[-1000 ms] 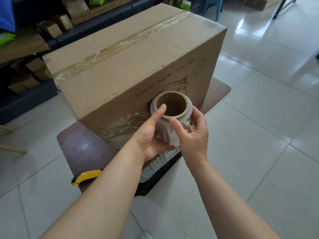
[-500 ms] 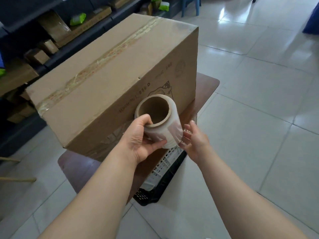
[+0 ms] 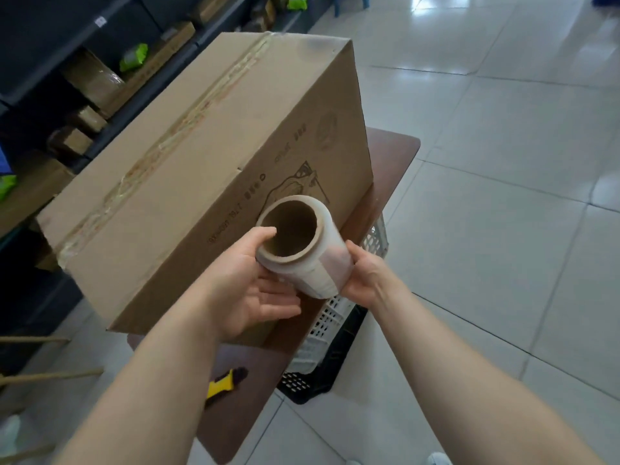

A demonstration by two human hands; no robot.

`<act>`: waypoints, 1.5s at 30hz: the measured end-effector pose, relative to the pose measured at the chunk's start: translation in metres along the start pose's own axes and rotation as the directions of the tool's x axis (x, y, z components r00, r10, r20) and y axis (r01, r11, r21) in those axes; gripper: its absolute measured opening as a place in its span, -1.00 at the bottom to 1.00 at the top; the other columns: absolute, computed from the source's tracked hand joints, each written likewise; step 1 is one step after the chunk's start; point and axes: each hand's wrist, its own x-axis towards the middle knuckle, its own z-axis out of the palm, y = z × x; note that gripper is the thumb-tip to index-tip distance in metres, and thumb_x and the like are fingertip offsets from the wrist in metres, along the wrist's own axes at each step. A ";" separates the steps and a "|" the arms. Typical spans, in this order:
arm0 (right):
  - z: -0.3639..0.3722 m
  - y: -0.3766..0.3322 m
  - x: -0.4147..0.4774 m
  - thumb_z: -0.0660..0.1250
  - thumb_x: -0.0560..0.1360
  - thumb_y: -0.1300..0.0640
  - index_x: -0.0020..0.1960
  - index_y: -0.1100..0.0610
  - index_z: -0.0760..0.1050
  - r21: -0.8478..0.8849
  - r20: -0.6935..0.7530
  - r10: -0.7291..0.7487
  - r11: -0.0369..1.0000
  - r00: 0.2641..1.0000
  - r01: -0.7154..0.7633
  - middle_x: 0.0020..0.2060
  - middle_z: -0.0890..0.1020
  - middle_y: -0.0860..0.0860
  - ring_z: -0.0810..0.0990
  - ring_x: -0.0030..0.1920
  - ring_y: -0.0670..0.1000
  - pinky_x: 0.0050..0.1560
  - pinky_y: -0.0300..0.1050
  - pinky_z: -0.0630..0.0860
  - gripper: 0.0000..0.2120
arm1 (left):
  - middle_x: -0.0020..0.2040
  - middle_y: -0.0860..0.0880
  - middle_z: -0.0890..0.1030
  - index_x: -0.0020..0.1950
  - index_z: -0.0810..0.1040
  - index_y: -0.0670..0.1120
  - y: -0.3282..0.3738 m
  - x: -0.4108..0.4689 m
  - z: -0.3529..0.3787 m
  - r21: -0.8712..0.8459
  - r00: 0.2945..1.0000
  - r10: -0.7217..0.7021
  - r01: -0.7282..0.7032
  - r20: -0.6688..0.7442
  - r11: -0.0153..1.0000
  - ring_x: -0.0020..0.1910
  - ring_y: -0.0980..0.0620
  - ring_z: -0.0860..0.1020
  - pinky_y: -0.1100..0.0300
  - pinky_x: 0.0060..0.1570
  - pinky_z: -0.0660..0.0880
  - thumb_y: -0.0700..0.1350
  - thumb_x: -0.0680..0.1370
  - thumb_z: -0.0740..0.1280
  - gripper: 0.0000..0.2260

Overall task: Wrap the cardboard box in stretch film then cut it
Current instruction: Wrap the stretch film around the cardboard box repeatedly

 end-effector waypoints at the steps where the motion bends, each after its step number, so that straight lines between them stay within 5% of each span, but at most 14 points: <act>1: -0.001 0.000 0.002 0.11 0.66 -0.04 0.23 0.21 0.51 0.019 0.002 0.000 1.000 1.000 0.000 0.08 0.64 0.20 0.62 0.01 0.16 -0.11 0.06 0.55 -0.62 | 0.03 -0.37 0.63 0.14 0.50 -0.34 0.007 -0.008 -0.002 0.145 0.998 0.018 -0.010 -0.056 0.989 -0.06 -0.24 0.67 -0.02 -0.20 0.66 0.17 0.57 0.22 -0.47; 4: -0.004 0.003 0.010 0.15 0.64 -0.03 0.29 0.21 0.48 0.077 0.000 0.000 0.997 1.000 0.000 0.16 0.63 0.21 0.65 0.05 0.19 -0.13 0.06 0.62 -0.62 | -0.25 -0.23 0.69 -0.07 0.60 -0.31 0.026 -0.023 0.001 0.437 0.928 0.318 -0.209 -0.193 0.875 -0.42 -0.06 0.65 0.20 -0.46 0.61 0.02 0.61 0.26 -0.62; 8: -0.007 0.008 0.021 0.18 0.63 -0.01 0.31 0.22 0.48 0.128 -0.006 -0.029 0.991 1.000 0.029 0.18 0.62 0.22 0.64 0.11 0.22 -0.06 0.11 0.63 -0.61 | -0.31 -0.05 0.70 -0.18 0.71 -0.08 0.042 -0.016 0.025 0.790 0.750 0.661 -0.393 -0.020 0.470 -0.31 0.01 0.66 0.09 -0.20 0.63 0.07 0.51 0.39 -0.76; 10: -0.009 0.011 0.025 0.20 0.62 -0.02 0.34 0.23 0.46 0.145 -0.007 -0.042 0.988 0.999 0.042 0.19 0.62 0.24 0.62 0.17 0.24 0.03 0.17 0.61 -0.58 | -0.31 -0.17 0.64 -0.19 0.68 -0.17 0.049 -0.003 0.041 0.886 0.791 0.612 -0.287 0.005 0.365 -0.23 -0.11 0.63 0.08 -0.20 0.55 0.21 0.51 0.32 -0.56; 13: -0.012 0.014 0.031 0.20 0.61 -0.01 0.36 0.26 0.44 0.232 0.024 -0.063 0.971 0.998 0.056 0.21 0.60 0.26 0.60 0.19 0.25 0.08 0.18 0.60 -0.57 | -0.08 -0.23 0.62 0.09 0.59 -0.31 0.060 0.020 0.054 0.921 0.849 0.524 -0.148 -0.068 0.360 -0.03 -0.20 0.61 0.10 -0.15 0.43 0.30 0.52 0.23 -0.36; 17: -0.013 0.020 0.033 0.15 0.64 0.02 0.36 0.25 0.43 0.325 0.070 -0.088 0.944 0.994 0.061 0.22 0.59 0.27 0.61 0.17 0.25 -0.06 0.12 0.63 -0.59 | -0.33 -0.06 0.55 -0.15 0.56 -0.22 0.066 0.031 0.055 0.902 0.845 0.532 -0.186 -0.056 0.390 -0.37 0.02 0.52 0.20 -0.39 0.38 0.19 0.51 0.33 -0.56; 20: -0.015 0.025 0.031 0.11 0.65 0.04 0.37 0.27 0.41 0.360 0.110 -0.093 0.932 0.990 0.048 0.22 0.59 0.28 0.59 0.21 0.27 0.18 0.20 0.54 -0.59 | -0.34 -0.06 0.61 -0.20 0.58 -0.17 0.063 0.027 0.059 0.820 0.886 0.463 -0.243 -0.030 0.518 -0.45 0.08 0.57 0.36 -0.60 0.43 0.06 0.51 0.41 -0.71; 22: -0.018 0.025 0.029 0.09 0.65 0.10 0.33 0.31 0.44 0.352 0.123 -0.105 0.934 0.987 0.055 0.21 0.59 0.29 0.60 0.20 0.26 0.24 0.20 0.50 -0.62 | -0.29 -0.12 0.66 -0.17 0.62 -0.21 0.061 0.026 0.060 0.812 0.891 0.454 -0.269 0.004 0.519 -0.38 0.03 0.63 0.30 -0.49 0.56 0.01 0.49 0.43 -0.73; 25: -0.023 0.020 0.025 0.13 0.62 0.22 0.28 0.41 0.45 0.317 0.092 -0.141 0.943 0.986 0.106 0.18 0.60 0.30 0.59 0.19 0.25 0.27 0.17 0.50 -0.65 | -0.26 -0.15 0.70 -0.20 0.65 -0.21 0.059 0.029 0.059 0.872 0.865 0.500 -0.277 0.044 0.404 -0.26 -0.04 0.68 0.03 -0.13 0.65 0.05 0.44 0.46 -0.70; 29: -0.028 0.009 0.020 0.10 0.57 0.30 0.30 0.44 0.37 0.301 0.041 -0.141 0.946 0.989 0.122 0.12 0.54 0.28 0.54 0.16 0.21 0.16 0.06 0.55 -0.64 | -0.58 0.04 0.39 -0.45 0.45 -0.16 0.063 0.024 0.057 0.918 0.861 0.490 -0.298 0.141 0.260 -0.57 0.07 0.35 0.19 -0.39 0.36 0.02 0.44 0.46 -0.61; 34: -0.025 -0.001 0.016 0.10 0.65 0.12 0.02 0.24 0.50 0.255 0.035 -0.148 0.958 0.988 0.134 -0.06 0.60 0.16 0.61 -0.07 0.10 -0.34 -0.10 0.62 -0.74 | -0.50 -0.03 0.27 -0.42 0.40 -0.13 0.071 0.017 0.055 0.950 0.852 0.462 -0.306 0.245 0.061 -0.55 0.05 0.20 0.22 -0.46 0.20 0.04 0.45 0.46 -0.61; 38: -0.019 -0.006 0.024 0.10 0.65 -0.09 0.31 0.17 0.47 0.235 0.045 -0.169 0.960 0.985 0.154 0.17 0.63 0.19 0.65 0.11 0.16 0.01 0.08 0.64 -0.58 | -0.50 -0.04 0.37 -0.32 0.55 -0.25 0.077 0.020 0.050 0.953 0.827 0.477 -0.290 0.298 -0.091 -0.56 0.07 0.31 0.20 -0.52 0.31 0.00 0.42 0.47 -0.68; 40: -0.019 -0.010 0.031 0.12 0.63 -0.13 0.36 0.16 0.45 0.213 0.054 -0.180 0.963 0.982 0.165 0.18 0.64 0.17 0.64 0.15 0.17 0.17 0.13 0.58 -0.53 | -0.38 -0.12 0.57 -0.19 0.65 -0.21 0.080 0.021 0.048 0.945 0.826 0.459 -0.287 0.328 -0.157 -0.44 -0.04 0.51 0.04 -0.33 0.53 -0.02 0.40 0.47 -0.76; 45: -0.024 -0.022 0.036 0.14 0.64 -0.05 0.37 0.20 0.43 0.291 0.101 -0.176 0.947 0.979 0.140 0.21 0.61 0.21 0.62 0.19 0.22 0.23 0.21 0.52 -0.57 | -0.20 -0.01 0.71 -0.13 0.71 0.03 0.084 0.018 0.048 0.945 0.847 0.420 -0.290 0.327 -0.151 -0.18 0.01 0.67 -0.03 -0.07 0.61 -0.05 0.36 0.52 -0.89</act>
